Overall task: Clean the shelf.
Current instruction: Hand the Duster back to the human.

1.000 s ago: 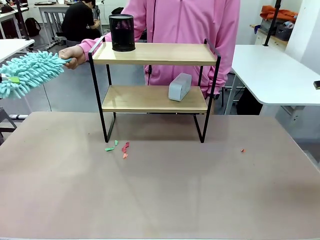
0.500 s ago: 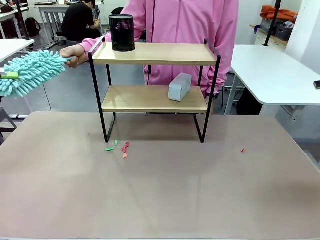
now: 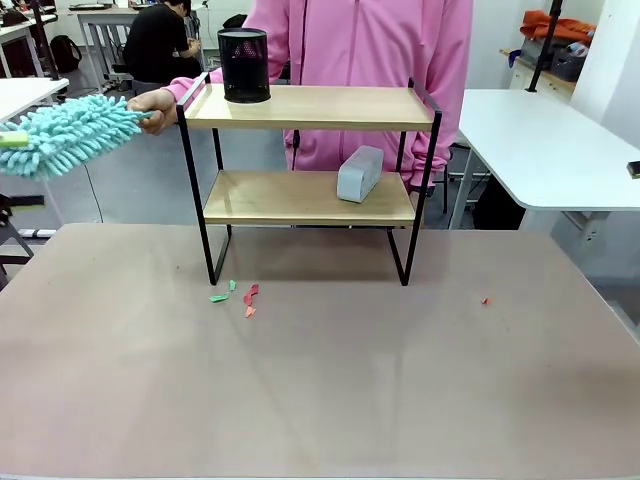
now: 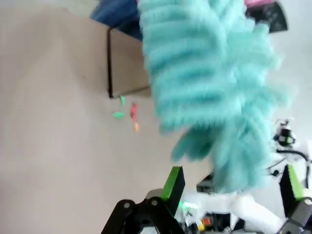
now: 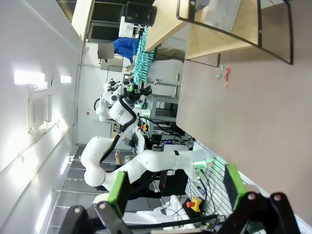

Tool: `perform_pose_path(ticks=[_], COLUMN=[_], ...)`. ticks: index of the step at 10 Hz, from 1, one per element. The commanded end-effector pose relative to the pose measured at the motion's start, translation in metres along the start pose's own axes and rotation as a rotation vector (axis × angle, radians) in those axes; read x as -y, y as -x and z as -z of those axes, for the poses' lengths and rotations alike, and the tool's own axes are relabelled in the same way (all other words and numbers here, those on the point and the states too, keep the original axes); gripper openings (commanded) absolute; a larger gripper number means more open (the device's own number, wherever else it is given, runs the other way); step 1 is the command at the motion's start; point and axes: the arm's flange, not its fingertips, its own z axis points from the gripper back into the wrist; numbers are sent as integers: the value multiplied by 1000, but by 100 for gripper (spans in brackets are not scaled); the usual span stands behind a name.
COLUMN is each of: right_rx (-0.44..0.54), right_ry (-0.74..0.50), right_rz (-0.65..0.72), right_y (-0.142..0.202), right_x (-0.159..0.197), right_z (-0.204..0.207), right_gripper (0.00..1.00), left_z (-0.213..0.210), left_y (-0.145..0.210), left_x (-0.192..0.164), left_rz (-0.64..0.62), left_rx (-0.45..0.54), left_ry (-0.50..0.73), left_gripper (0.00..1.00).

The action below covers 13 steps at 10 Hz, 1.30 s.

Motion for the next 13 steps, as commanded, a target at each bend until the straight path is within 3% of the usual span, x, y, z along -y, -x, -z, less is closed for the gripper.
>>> perform_pose_path(ticks=[1,2,4,6,7,8,13], right_rx=[-91,-171,-168,-154,-152,-183,-183], right_ry=[19,-36,-181,-327,-319,-240,-240], right_rz=[-35,22,56,53,131,81,81], right_y=[-1,6,24,43,51,36,36], right_x=[14,44,84,90,93,97,97], right_z=[21,59,118,152,167,141,141], right_gripper=[100,100,100,100,100,100,100], left_z=[28,46,71,87,97,85,85], left_y=[18,27,42,54,61,18,18], left_x=[-2,-4,-6,-20,-40,-9,-9], left_rz=[-69,-72,-72,-82,-9,-67,-67], left_rx=[-73,-103,-165,-202,-200,-202,-202], left_ry=[40,59,59,10,20,31,31], left_gripper=[100,100,100,100,100,100,100])
